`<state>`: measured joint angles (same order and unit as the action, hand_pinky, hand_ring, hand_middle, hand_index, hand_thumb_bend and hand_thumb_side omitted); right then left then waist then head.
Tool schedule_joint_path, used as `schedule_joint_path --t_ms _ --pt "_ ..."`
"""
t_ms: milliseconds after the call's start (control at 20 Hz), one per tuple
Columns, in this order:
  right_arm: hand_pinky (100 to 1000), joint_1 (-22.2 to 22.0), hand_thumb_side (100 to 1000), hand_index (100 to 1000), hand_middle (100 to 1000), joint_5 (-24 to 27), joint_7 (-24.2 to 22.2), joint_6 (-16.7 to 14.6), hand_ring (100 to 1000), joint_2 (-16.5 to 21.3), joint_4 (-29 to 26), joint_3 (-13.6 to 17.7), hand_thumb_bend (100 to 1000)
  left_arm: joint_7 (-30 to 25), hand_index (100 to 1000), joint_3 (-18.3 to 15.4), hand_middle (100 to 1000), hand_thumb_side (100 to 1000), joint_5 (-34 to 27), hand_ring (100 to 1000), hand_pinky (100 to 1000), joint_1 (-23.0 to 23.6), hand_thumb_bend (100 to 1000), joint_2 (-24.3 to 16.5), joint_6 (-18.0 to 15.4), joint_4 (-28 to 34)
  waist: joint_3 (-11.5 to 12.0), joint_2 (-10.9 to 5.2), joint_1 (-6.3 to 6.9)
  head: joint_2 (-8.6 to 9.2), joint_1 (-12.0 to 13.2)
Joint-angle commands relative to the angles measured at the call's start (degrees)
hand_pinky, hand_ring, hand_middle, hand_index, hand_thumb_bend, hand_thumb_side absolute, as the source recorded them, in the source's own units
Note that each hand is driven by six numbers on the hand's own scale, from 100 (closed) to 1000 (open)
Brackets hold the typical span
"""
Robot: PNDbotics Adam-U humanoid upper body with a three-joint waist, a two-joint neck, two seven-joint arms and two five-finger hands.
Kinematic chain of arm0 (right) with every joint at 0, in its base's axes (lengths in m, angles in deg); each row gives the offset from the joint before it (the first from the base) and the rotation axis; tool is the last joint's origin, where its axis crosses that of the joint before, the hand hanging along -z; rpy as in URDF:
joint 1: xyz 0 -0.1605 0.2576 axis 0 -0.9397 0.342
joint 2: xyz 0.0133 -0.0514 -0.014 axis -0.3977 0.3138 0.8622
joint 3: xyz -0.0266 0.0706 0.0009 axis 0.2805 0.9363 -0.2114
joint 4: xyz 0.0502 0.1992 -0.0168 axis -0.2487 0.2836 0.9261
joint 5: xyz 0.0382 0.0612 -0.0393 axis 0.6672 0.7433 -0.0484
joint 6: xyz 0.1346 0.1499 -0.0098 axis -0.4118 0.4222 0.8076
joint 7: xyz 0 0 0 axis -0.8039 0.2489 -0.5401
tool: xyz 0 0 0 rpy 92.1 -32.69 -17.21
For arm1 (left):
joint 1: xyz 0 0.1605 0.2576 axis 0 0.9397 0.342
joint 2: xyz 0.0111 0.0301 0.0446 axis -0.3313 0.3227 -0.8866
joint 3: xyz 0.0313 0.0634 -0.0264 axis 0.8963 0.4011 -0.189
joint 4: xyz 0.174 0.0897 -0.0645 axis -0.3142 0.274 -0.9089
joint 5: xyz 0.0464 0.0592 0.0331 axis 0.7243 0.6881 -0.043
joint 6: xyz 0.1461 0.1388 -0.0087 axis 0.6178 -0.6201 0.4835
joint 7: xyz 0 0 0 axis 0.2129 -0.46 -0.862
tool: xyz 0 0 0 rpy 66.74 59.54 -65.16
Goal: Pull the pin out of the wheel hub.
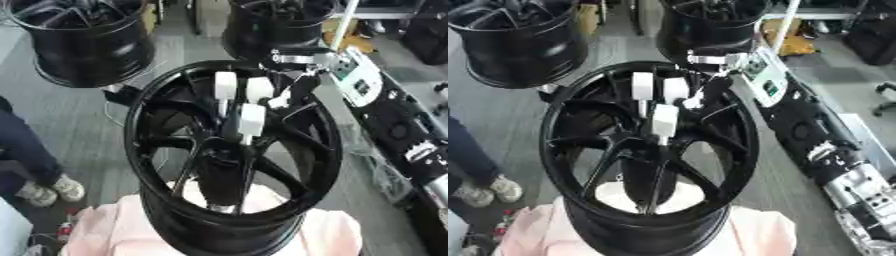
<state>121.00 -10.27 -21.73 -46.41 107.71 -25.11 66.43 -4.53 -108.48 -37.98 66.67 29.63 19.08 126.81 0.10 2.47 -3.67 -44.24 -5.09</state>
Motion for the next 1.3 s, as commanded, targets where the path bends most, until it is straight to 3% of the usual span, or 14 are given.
schedule_joint_path --t_ms 50,600,900,1100,1300 --pt "460 1.38 281 473 392 1.91 -7.36 -8.66 401 0.88 -1.69 0.81 231 -0.19 659 0.15 593 859 0.04 615 692 -0.29 100 -0.76 -0.05 0.84 0.0 -0.55 0.2 0.13 0.0" --pt "443 4.96 281 465 383 6.6 -4.13 -5.51 384 1.0 -2.24 3.89 236 -0.25 659 0.16 593 860 0.07 615 692 -0.29 100 -0.83 0.01 0.75 0.16 -0.66 0.09 0.13 -0.12" --pt "436 5.49 282 462 380 12.1 2.5 -1.21 374 7.5 -7.05 10.44 246 -0.18 659 0.05 593 860 0.15 615 692 -0.26 100 -1.12 0.12 0.82 -0.16 -0.78 -0.35 0.13 0.06" --pt "431 -0.07 277 461 379 15.21 10.03 2.67 370 13.57 -10.44 16.84 258 0.06 659 -0.16 593 860 0.21 615 692 -0.29 100 -1.23 0.28 0.94 -0.7 -0.71 -0.64 0.13 0.38" --pt "435 -10.78 270 461 380 18.51 18.21 6.13 373 17.33 -12.16 23.95 268 0.42 658 -0.47 593 860 0.28 615 692 -0.32 100 -1.36 0.37 1.04 -1.25 -0.59 -0.78 0.13 0.74"
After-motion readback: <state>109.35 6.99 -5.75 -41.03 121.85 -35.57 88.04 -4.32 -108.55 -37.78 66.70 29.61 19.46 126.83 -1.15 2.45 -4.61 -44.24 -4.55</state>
